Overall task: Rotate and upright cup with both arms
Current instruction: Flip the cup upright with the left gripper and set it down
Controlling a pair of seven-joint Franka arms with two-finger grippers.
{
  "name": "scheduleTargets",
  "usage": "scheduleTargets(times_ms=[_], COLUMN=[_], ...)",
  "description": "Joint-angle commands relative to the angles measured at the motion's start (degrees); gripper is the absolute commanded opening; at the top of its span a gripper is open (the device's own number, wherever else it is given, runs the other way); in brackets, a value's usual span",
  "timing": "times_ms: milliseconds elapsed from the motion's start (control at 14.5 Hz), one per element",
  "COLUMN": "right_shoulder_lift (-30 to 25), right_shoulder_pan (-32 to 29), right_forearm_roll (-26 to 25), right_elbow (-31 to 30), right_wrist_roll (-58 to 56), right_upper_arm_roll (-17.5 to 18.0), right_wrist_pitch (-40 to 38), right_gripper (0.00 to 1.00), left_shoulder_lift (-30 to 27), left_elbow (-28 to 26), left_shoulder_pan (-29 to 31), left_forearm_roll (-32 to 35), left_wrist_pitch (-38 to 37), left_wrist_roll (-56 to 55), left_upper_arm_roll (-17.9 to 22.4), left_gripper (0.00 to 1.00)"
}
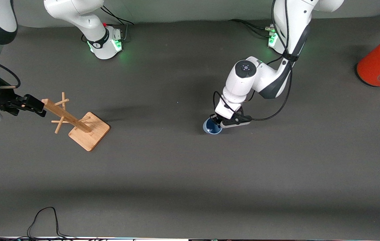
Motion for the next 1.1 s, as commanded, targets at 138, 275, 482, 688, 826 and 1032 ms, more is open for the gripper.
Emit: scheduleTargets(times_ms=[138,275,482,688,826,1032], right_shoulder_lift=[-1.63,-1.37,-1.8,-1.8,-1.72,-1.54], right_shoulder_pan=[0.36,0.35,0.44,-0.08,-2.97,-6.14], right_forearm_roll=[1.3,1.3,1.21,1.21,1.21,1.21], right_elbow=[-0.95,-0.6,-0.51,-0.25,-0.16,-0.16], right_wrist_roll=[-1.54,-1.62,-1.71,-1.71,-1.97,-1.97], right_upper_arm_roll=[-1.02,-1.02,-1.02,-1.02,0.73,4.16], right_wrist_pitch=[-1.22,-1.13,-1.22,-1.4,-2.01,-2.8], right_gripper=[1.0,1.0,1.0,1.0,1.0,1.0], left_shoulder_lift=[1.47,2.0,1.22,0.25,-0.1,-0.1], left_elbow=[-0.56,-0.3,-0.21,-0.04,0.14,0.23], left_shoulder_pan=[-1.39,-1.3,-1.21,-1.48,-2.35,-4.02], left_forearm_roll=[1.32,1.33,1.33,1.33,1.33,1.41], left_wrist_pitch=[2.0,2.1,1.22,-0.09,-0.45,-0.54], left_wrist_roll=[-1.67,-1.75,-1.84,-4.12,-6.58,-8.78], left_upper_arm_roll=[0.73,0.82,0.73,0.56,0.21,0.29], left_gripper=[0.0,0.16,1.0,1.0,1.0,1.0])
